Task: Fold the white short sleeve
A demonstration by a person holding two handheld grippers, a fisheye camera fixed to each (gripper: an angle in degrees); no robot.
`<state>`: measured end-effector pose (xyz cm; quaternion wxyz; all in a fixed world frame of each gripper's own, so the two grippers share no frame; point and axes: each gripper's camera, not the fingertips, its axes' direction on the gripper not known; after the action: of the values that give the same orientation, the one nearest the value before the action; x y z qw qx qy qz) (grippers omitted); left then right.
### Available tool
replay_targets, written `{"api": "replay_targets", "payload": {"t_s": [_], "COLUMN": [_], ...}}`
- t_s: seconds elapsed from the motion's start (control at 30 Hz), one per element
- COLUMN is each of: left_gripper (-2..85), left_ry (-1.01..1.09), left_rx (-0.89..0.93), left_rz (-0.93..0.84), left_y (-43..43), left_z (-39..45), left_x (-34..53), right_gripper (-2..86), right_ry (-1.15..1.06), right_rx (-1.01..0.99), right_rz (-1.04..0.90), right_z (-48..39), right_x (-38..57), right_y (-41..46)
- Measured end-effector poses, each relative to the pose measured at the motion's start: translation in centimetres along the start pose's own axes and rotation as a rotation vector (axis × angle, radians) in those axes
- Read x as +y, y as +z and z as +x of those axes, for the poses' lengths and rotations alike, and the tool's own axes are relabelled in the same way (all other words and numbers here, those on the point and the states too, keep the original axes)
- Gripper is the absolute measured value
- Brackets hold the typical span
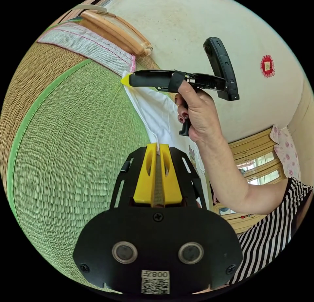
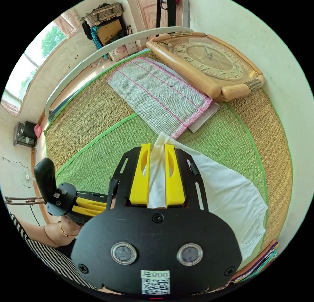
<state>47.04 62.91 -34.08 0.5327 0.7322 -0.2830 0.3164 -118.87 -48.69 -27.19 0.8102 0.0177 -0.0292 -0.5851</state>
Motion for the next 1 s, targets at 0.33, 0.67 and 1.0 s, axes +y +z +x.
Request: {"api": "replay_targets", "payload": {"t_s": [0.33,0.67,1.0], "left_gripper": [1.4,1.3,1.1], "left_ry": [0.034,0.107,0.321], "left_rx": [-0.003,-0.014,0.013], "left_rz": [0.021,0.037,0.047], "left_y": [0.3,1.1,2.9], "left_z": [-1.5,-0.4,4.4], "left_x": [-0.2,-0.8,-1.5], "right_gripper": [3.5,1.7,1.5], "right_ry": [-0.017,0.065,0.22], "right_rx": [0.08,-0.162,-0.359], "right_rz": [0.005,0.125,0.328], "right_z": [-1.1,5.3,16.9], "right_x": [-2.2,-0.2,10.2], "right_y": [-0.3,-3.3,-9.7]}}
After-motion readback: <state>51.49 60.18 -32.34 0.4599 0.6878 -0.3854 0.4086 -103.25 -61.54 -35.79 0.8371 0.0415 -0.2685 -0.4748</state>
